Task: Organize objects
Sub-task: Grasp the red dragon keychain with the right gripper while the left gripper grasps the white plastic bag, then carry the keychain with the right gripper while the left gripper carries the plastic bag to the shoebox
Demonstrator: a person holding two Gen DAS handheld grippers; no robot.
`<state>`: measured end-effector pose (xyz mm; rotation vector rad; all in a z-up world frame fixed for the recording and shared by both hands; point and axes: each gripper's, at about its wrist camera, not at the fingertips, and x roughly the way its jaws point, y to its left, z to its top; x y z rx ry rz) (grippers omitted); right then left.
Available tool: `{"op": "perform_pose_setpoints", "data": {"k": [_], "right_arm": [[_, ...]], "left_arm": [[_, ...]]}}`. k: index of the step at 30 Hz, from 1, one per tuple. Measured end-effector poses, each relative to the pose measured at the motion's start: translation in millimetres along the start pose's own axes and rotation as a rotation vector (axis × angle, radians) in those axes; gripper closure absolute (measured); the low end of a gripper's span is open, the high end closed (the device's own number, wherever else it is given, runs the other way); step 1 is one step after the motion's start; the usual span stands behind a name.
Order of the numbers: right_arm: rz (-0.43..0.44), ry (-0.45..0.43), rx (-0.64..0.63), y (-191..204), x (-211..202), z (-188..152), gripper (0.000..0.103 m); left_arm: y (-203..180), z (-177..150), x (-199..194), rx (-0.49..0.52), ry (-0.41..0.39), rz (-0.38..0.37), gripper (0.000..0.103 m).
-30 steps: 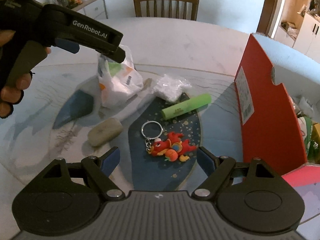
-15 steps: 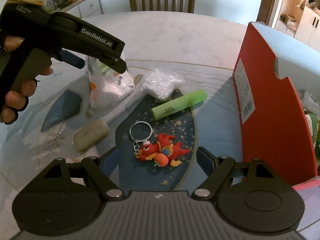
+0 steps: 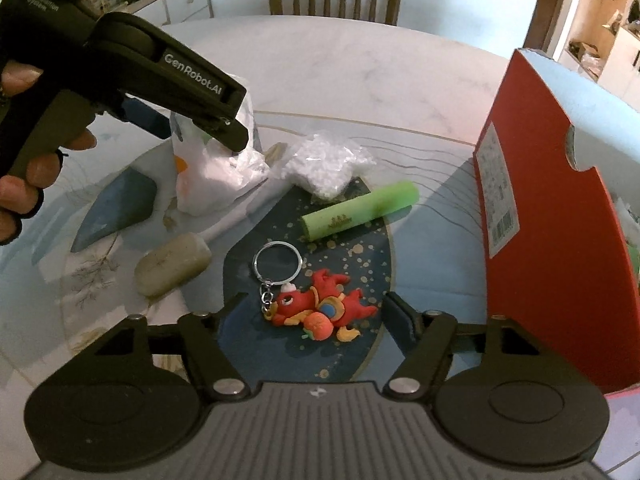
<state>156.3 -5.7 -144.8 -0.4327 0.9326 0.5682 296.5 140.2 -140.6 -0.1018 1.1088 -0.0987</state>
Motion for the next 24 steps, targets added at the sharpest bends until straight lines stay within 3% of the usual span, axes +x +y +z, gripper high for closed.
{"op": "perform_pose_setpoints", "data": {"k": [2, 4, 10, 24], "right_arm": [[0.003, 0.0, -0.005, 1, -1, 0, 0.04], [0.005, 0.001, -0.006, 1, -2, 0, 0.042], [0.001, 0.002, -0.009, 1, -5, -1, 0.043], [0.041, -0.041, 0.036, -7, -49, -1, 0.043]], "left_arm": [[1, -1, -3, 0.002, -0.001, -0.003, 0.034], [1, -2, -5, 0.0, 0.001, -0.023, 0.057], [-1, -6, -13, 0.027, -0.008, -0.031, 0.072], [-8, -28, -60, 0.037, -0.037, -0.07, 0.076]]}}
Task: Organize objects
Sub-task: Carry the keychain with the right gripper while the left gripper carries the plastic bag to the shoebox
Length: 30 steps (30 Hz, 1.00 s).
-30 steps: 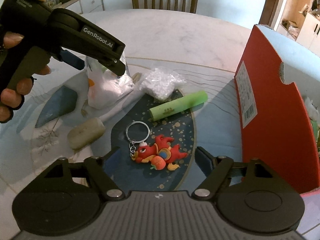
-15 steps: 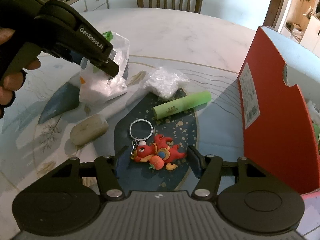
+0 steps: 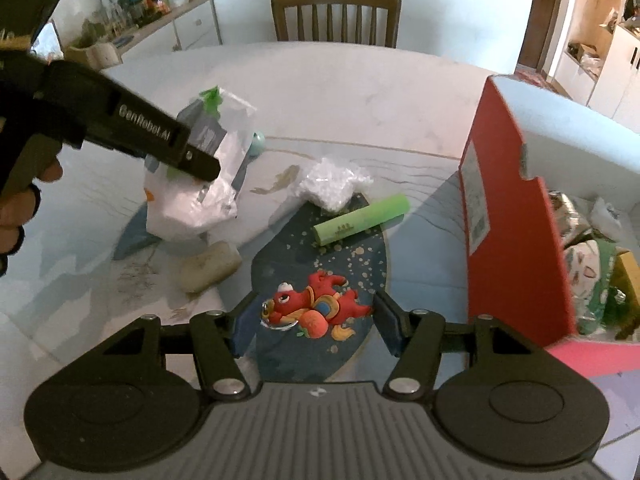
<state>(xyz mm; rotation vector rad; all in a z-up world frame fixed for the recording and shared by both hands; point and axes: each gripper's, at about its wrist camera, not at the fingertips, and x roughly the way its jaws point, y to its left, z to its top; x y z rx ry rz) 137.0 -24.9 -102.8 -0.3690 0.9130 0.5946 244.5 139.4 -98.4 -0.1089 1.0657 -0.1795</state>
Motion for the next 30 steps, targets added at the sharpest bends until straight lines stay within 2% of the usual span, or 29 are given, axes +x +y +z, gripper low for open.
{"op": "perform_pose_setpoints", "data": {"k": [14, 30], "right_arm": [[0.009, -0.043, 0.039, -21, -79, -7, 0.043], [-0.063, -0.126, 0.099, -95, -141, -14, 0.043]], "left_arm": [[-38, -22, -62, 0.051, -0.032, -0.044, 0.076], [-110, -22, -96, 0.125, -0.051, -0.097, 0.076]]}}
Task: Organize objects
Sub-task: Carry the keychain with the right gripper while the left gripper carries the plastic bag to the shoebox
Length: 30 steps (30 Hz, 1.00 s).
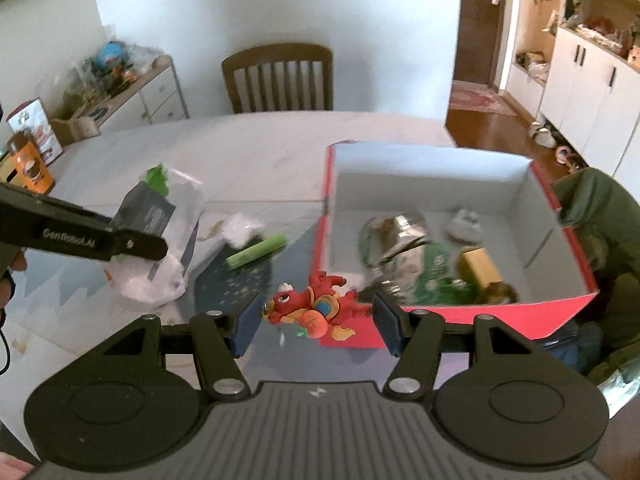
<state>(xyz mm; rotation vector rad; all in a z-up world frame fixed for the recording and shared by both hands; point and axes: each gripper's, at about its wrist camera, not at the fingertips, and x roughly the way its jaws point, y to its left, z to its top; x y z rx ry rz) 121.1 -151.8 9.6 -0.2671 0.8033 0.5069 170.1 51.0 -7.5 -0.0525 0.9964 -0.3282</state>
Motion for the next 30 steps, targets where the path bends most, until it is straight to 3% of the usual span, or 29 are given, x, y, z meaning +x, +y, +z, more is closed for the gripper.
{"op": "perform_pose_setpoints", "data": {"k": [15, 30], "right_arm": [[-0.064, -0.074, 0.017, -84, -12, 23, 0.043], [-0.099, -0.043, 0.01, -150, 30, 39, 0.043]], "left_arm": [[-74, 27, 12, 0.08, -0.014, -0.005, 0.075], [-139, 63, 57, 0.176, -0.01, 0.029, 0.075]]}}
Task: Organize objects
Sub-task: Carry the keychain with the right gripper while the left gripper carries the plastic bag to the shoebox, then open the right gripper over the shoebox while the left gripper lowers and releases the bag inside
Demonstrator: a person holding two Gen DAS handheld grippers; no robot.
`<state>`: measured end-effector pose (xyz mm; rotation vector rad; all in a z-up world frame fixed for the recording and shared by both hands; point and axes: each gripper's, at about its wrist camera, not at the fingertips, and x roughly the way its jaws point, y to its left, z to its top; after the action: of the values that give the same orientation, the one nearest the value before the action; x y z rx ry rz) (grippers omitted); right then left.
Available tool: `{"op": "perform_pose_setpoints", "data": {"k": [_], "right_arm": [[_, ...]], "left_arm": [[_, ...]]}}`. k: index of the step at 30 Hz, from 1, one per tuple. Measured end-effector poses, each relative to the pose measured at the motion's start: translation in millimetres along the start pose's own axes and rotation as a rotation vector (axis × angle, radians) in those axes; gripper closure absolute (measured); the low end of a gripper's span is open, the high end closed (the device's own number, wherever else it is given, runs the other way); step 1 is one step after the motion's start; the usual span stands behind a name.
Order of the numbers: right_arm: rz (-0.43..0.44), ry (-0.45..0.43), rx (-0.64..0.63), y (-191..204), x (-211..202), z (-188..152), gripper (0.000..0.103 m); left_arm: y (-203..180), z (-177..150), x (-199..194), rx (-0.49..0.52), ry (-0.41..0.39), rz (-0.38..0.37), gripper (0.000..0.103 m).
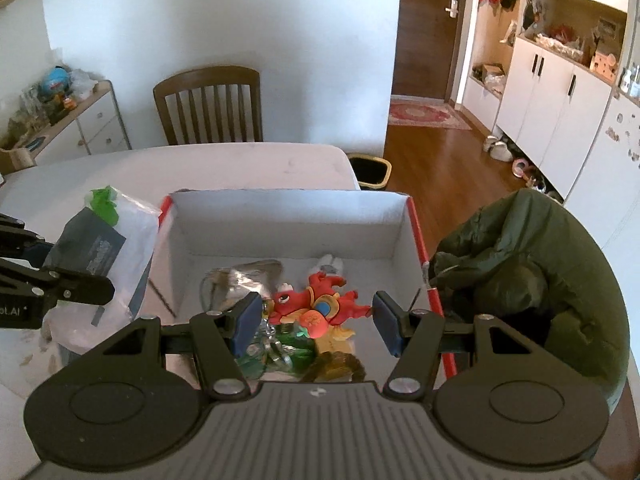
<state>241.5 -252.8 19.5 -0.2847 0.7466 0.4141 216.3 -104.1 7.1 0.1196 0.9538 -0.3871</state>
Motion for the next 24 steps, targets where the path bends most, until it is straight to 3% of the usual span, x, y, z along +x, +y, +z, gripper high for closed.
{"op": "perform_pose_setpoints", "data": {"k": [17, 24], "right_arm": [[0.044, 0.126, -0.098, -11, 62, -25, 0.043], [0.066, 0.169, -0.101, -13, 85, -30, 0.043]], "left_arm": [[-31, 47, 80, 0.045, 0.049, 0.033, 0.075], [-32, 58, 122, 0.039, 0.121, 0.041, 0.074]]}}
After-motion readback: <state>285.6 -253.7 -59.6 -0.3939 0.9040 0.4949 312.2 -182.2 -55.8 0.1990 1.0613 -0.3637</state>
